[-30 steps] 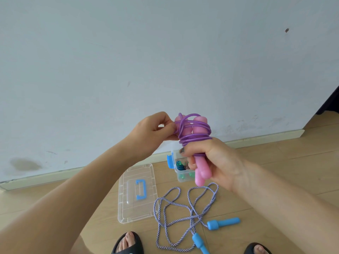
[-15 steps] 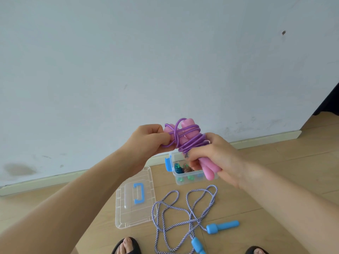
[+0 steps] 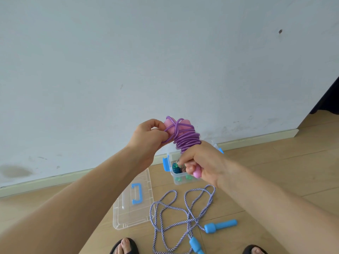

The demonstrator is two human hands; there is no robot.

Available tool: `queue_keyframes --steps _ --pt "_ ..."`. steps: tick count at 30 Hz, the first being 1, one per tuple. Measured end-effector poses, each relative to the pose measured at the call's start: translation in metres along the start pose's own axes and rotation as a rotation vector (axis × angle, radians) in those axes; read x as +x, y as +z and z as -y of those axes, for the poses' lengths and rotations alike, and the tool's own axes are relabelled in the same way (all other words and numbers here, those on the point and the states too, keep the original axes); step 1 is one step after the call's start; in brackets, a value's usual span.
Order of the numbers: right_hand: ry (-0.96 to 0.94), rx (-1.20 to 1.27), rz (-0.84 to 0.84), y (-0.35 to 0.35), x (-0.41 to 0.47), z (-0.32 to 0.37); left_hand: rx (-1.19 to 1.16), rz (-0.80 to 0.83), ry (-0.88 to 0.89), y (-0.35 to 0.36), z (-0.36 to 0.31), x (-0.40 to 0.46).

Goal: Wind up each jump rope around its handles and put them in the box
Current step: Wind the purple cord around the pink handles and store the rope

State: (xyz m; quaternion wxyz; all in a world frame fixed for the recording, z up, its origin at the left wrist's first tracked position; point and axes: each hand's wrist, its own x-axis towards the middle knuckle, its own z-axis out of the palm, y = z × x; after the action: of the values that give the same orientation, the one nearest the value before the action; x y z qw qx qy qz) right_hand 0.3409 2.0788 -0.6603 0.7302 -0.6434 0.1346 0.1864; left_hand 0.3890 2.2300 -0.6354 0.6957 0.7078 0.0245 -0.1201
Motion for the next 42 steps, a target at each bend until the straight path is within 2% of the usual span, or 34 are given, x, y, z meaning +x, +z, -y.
queue_keyframes --steps 5,8,11,13,18,25,29,32,34,36,38,42 --pt "0.012 0.107 0.073 -0.013 0.013 -0.003 -0.102 0.091 0.024 0.004 0.003 0.012" --pt "0.106 0.103 0.078 -0.02 0.026 -0.007 -0.138 0.136 -0.09 0.002 0.018 0.027" --pt "0.149 -0.037 -0.009 -0.043 0.048 -0.007 -0.1 0.17 -0.264 0.0 0.034 0.044" --pt "0.175 -0.164 -0.107 -0.061 0.063 -0.006 0.015 0.149 -0.337 -0.004 0.047 0.056" --pt "0.275 -0.391 -0.306 -0.1 0.123 -0.031 0.577 0.227 -0.403 -0.002 0.097 0.091" --pt "0.397 -0.441 -0.453 -0.141 0.229 -0.101 1.12 0.306 -0.14 0.031 0.197 0.153" --pt "0.368 -0.579 -0.522 -0.164 0.288 -0.143 1.468 0.473 0.185 0.051 0.25 0.177" --pt "0.399 -0.712 -0.515 -0.177 0.319 -0.168 1.569 0.509 0.355 0.058 0.28 0.188" --pt "0.468 -0.885 -0.477 -0.181 0.329 -0.179 1.607 0.521 0.484 0.057 0.297 0.189" --pt "0.548 -1.071 -0.402 -0.181 0.331 -0.185 1.614 0.54 0.519 0.055 0.305 0.19" --pt "0.554 -1.178 -0.335 -0.177 0.331 -0.185 1.585 0.542 0.471 0.055 0.306 0.192" --pt "0.388 -1.302 -0.396 -0.165 0.32 -0.184 1.571 0.445 0.434 0.055 0.297 0.191"
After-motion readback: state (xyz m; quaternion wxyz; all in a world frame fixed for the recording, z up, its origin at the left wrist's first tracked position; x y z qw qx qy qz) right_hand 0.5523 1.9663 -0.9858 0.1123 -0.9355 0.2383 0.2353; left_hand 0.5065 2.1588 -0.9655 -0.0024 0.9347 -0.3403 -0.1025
